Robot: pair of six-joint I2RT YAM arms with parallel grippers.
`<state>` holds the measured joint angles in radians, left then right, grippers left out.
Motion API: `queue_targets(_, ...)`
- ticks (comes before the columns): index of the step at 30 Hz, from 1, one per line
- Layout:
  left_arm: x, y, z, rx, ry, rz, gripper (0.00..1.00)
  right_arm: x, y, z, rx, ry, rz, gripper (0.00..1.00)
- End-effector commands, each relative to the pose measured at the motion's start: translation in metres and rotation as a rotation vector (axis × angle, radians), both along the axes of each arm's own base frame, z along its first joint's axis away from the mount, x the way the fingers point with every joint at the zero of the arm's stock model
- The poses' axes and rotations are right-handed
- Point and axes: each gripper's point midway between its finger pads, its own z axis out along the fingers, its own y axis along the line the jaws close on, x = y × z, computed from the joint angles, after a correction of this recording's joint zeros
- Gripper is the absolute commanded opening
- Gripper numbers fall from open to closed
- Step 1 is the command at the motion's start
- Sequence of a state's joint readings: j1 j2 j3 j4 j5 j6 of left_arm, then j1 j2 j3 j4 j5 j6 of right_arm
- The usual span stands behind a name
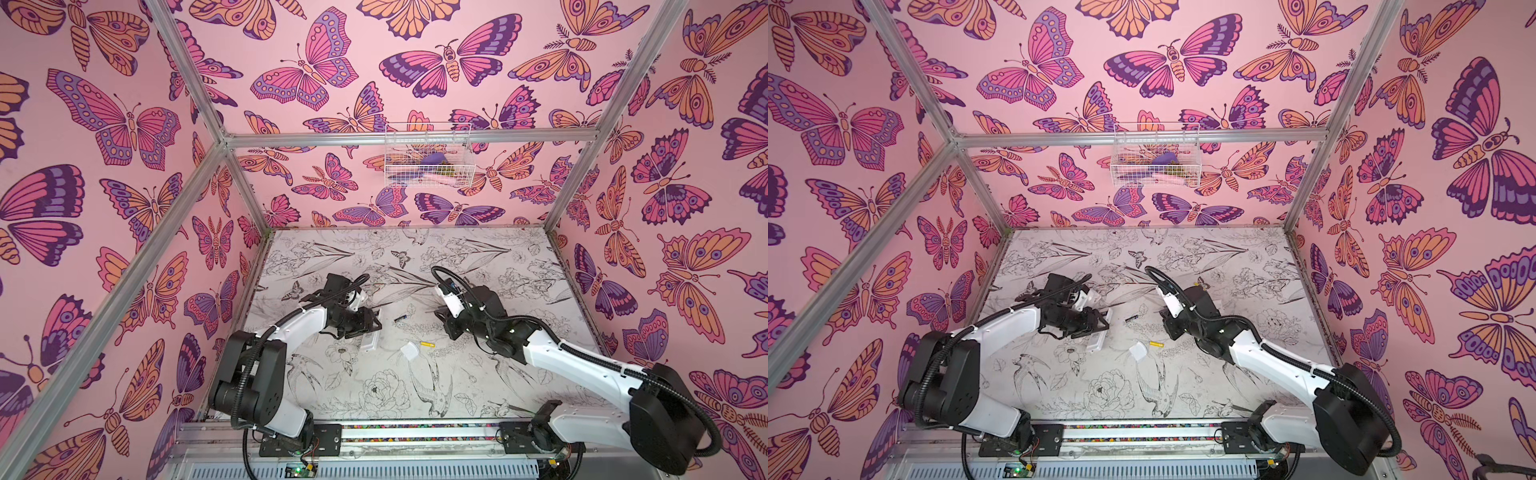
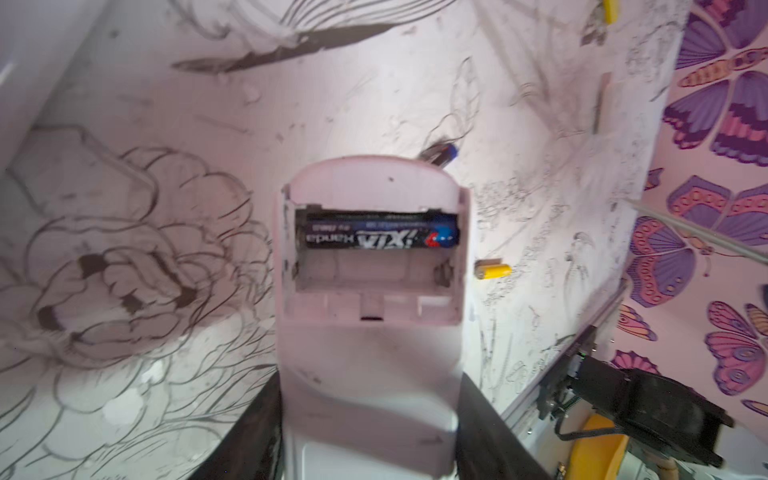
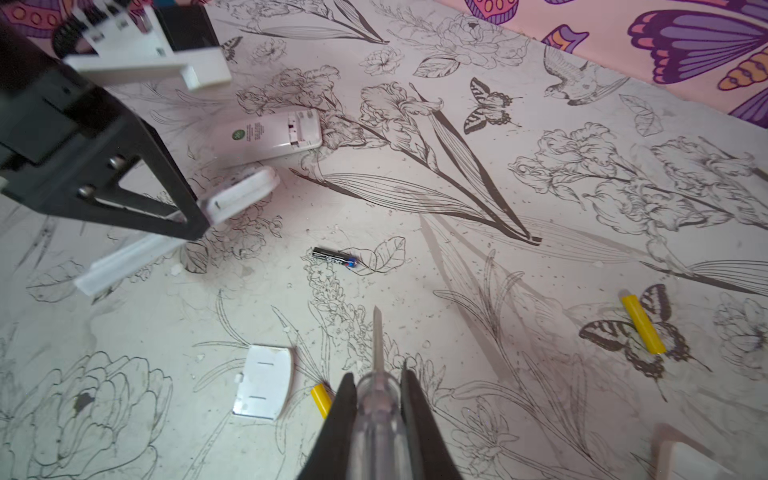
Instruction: Unload the batteries from the remote control
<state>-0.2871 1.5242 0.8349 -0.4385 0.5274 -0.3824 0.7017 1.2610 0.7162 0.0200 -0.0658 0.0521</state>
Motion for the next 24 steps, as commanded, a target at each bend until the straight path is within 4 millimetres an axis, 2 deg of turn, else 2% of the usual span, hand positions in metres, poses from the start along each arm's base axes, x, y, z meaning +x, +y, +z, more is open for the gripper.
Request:
queue_targets(1, 0.003, 0.0, -0.009, 0.061, -0.035, 0.004, 0.27, -0.007, 0.026, 0.013, 0.091, 0.015, 0.043, 0.0)
queue_targets(4, -0.002, -0.005, -0.013, 0.083, -0.031, -0.018, 0.32, -0.017, 0.038, 0.011, 0.064, 0.003, 0.06, 0.0)
queue_targets(8, 0.001, 0.008, -0.005, 0.131, -0.093, 0.016, 0.31, -0.023, 0.043, 0.004, 0.065, 0.015, 0.001, 0.0)
queue_targets(11, 0.0, 0.008, -0.003, 0.114, -0.124, 0.025, 0.34, -0.024, 0.048, -0.006, 0.078, 0.056, -0.044, 0.0)
queue_targets(13, -0.003, 0.009, -0.009, 0.113, -0.119, 0.027, 0.38, -0.024, 0.05, -0.01, 0.09, 0.097, -0.077, 0.0)
queue_targets(17, -0.007, 0.01, -0.016, 0.113, -0.111, 0.023, 0.37, -0.027, 0.055, -0.011, 0.136, 0.107, -0.118, 0.0)
queue_targets(19, -0.009, 0.008, -0.02, 0.105, -0.1, 0.025, 0.38, -0.029, 0.055, -0.011, 0.153, 0.108, -0.132, 0.0)
queue_targets(24, -0.012, 0.007, -0.031, 0.11, -0.08, 0.02, 0.48, -0.034, 0.046, -0.007, 0.17, 0.101, -0.185, 0.0)
